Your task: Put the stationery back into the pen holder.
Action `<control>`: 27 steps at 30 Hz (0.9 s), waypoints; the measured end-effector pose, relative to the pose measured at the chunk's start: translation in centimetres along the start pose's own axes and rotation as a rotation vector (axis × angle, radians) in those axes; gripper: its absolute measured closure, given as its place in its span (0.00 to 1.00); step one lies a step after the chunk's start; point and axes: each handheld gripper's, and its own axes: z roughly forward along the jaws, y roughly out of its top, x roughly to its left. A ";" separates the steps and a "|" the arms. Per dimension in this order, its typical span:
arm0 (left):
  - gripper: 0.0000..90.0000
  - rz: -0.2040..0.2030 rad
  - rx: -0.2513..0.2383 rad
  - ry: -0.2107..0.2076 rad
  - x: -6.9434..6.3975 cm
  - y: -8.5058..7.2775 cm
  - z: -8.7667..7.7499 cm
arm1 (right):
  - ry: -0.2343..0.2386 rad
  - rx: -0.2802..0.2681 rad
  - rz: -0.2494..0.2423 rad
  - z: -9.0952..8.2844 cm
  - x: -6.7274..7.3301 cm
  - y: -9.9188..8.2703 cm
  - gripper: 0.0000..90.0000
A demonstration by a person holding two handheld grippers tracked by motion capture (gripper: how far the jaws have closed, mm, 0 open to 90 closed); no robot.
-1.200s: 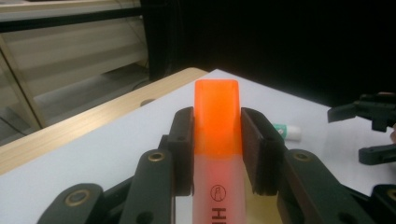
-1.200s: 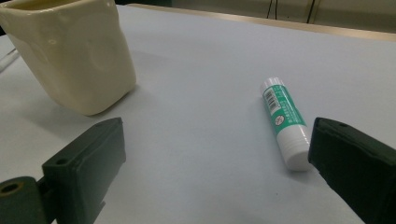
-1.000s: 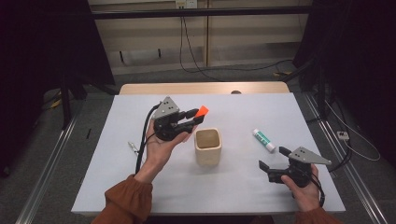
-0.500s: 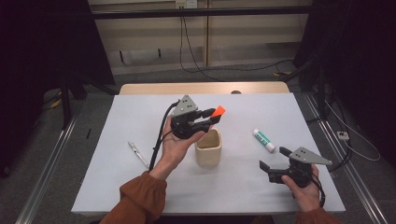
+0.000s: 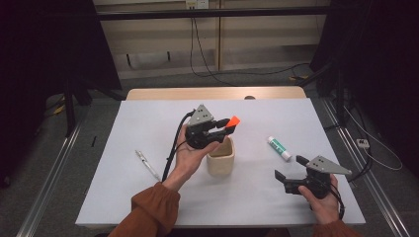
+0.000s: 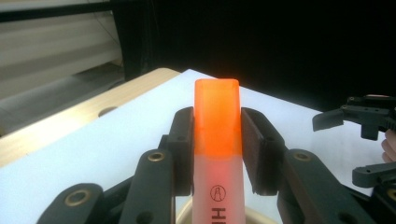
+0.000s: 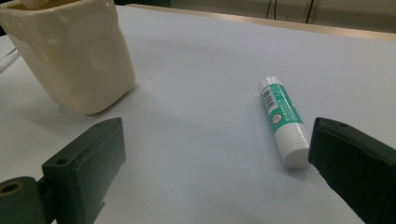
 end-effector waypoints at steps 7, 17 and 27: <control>0.75 0.006 0.015 -0.006 0.2 -0.5 0.0 | 0.000 0.001 -0.001 0.1 0.0 0.0 0.04; 0.75 -0.007 0.082 -0.017 0.2 -1.4 0.1 | 0.000 0.005 -0.002 0.2 0.1 0.0 0.04; 0.74 -0.003 0.100 -0.012 0.4 -1.9 -0.3 | 0.001 0.005 -0.002 0.2 0.0 0.0 0.04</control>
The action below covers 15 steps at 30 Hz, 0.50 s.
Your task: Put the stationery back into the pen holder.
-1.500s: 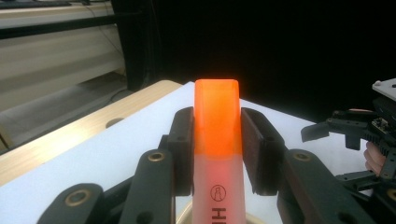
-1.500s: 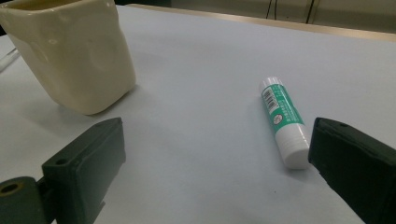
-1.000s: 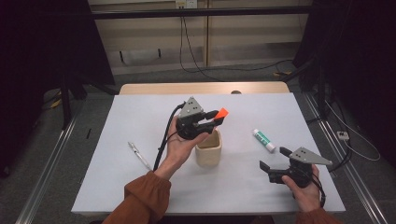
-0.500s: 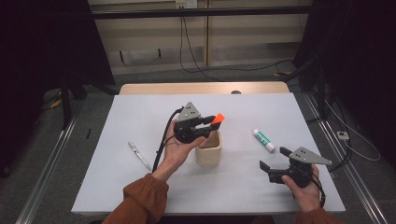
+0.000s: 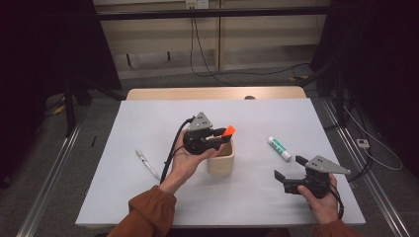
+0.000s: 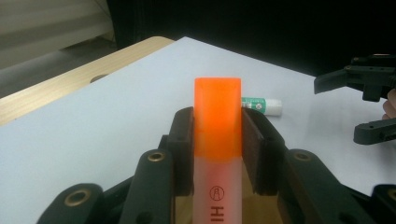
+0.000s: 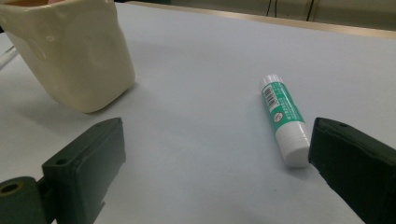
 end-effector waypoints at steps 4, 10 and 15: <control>0.74 0.006 0.003 -0.003 0.0 -0.1 -0.1 | -0.001 -0.001 0.000 0.0 0.0 0.0 0.04; 0.74 0.012 0.025 -0.001 0.0 -0.5 -0.2 | -0.001 -0.001 0.000 0.0 0.0 0.0 0.04; 0.74 0.030 0.056 -0.007 -0.4 -1.0 -0.1 | 0.000 0.000 0.002 0.0 0.0 0.0 0.04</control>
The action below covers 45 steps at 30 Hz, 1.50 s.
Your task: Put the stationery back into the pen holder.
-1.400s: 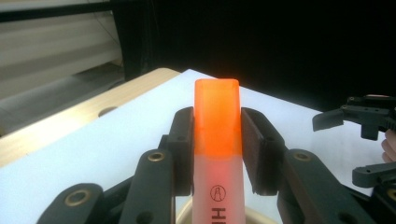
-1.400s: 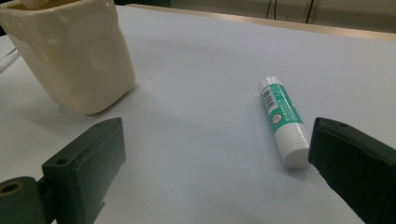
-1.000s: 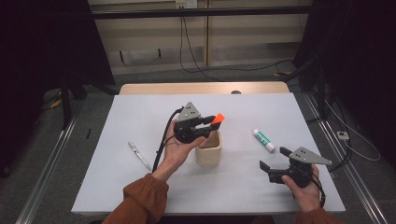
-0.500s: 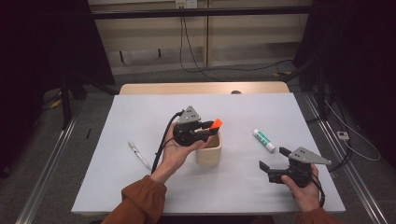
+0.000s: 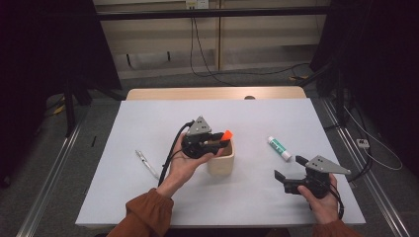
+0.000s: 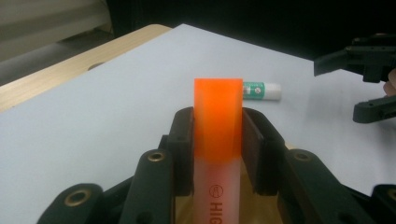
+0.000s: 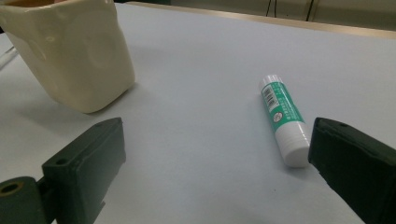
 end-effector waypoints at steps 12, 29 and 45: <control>0.68 -0.003 0.013 0.009 -0.1 -0.4 -0.7 | -0.002 0.001 0.004 0.0 0.0 0.0 0.04; 0.09 -0.050 -0.002 0.065 1.4 -0.5 -3.6 | 0.004 0.003 0.003 0.2 0.0 0.0 0.04; 0.06 -0.106 0.013 0.188 4.0 -2.0 -8.1 | 0.000 0.003 0.005 0.2 0.0 0.0 0.04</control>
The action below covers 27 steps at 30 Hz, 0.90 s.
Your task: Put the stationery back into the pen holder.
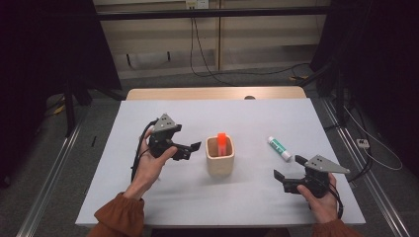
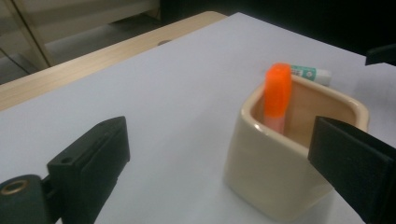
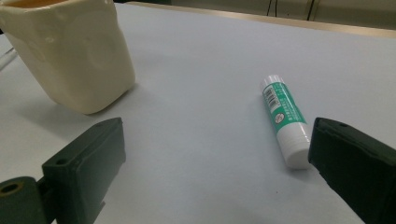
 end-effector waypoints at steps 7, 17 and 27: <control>0.07 -0.012 -0.007 0.072 1.8 -1.2 -1.0 | 0.000 0.002 0.002 0.0 0.0 0.0 0.04; 0.11 -0.108 0.042 0.092 5.6 -2.6 -1.6 | 0.003 0.002 -0.004 -0.1 0.0 -0.1 0.04; 0.12 -0.123 0.091 0.137 8.4 -3.5 -3.5 | -0.003 0.007 -0.001 0.0 0.0 0.0 0.04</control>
